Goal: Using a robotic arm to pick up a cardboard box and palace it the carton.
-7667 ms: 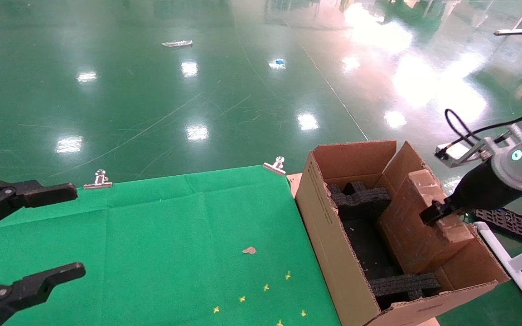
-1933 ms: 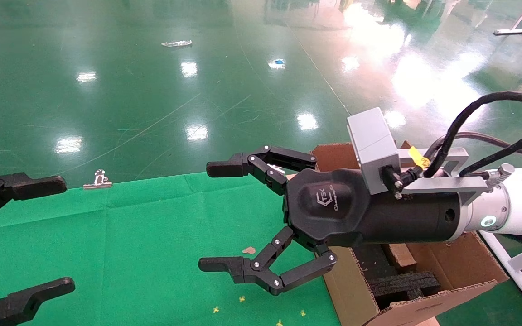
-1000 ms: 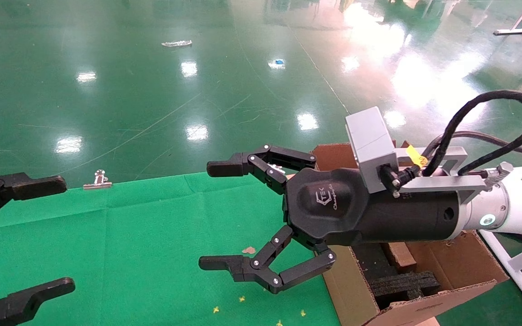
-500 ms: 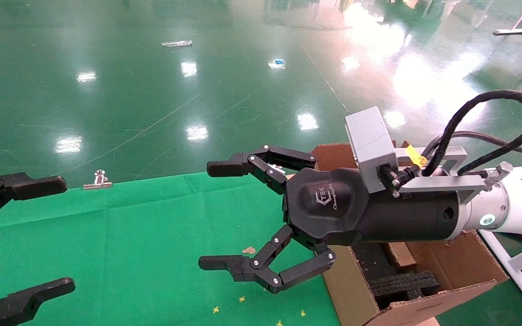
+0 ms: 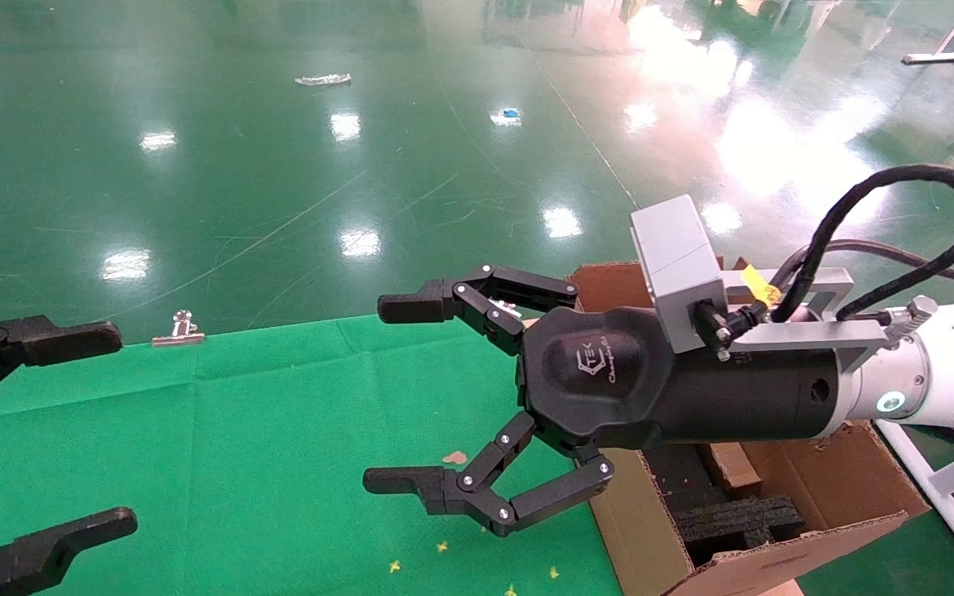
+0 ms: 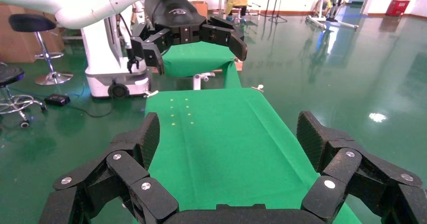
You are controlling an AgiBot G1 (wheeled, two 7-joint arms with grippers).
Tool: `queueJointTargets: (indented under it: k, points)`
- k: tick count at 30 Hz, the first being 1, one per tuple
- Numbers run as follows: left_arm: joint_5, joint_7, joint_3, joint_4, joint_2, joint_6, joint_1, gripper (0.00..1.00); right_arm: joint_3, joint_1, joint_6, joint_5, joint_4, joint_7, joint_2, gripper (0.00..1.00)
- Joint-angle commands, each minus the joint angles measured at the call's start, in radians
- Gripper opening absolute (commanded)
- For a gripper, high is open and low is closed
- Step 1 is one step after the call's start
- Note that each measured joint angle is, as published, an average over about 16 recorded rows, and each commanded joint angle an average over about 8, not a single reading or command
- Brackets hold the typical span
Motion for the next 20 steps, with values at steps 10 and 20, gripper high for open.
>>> queueJointTargets:
  k: [10,20]
  points:
    - [0.0,0.0,0.0,0.0,0.0,0.0,0.0,1.0,0.0,0.0,0.0,0.0,0.0,0.0,0.0,1.0]
    - [0.0,0.0,0.0,0.0,0.0,0.0,0.0,1.0,0.0,0.0,0.0,0.0,0.0,0.0,0.0,1.0]
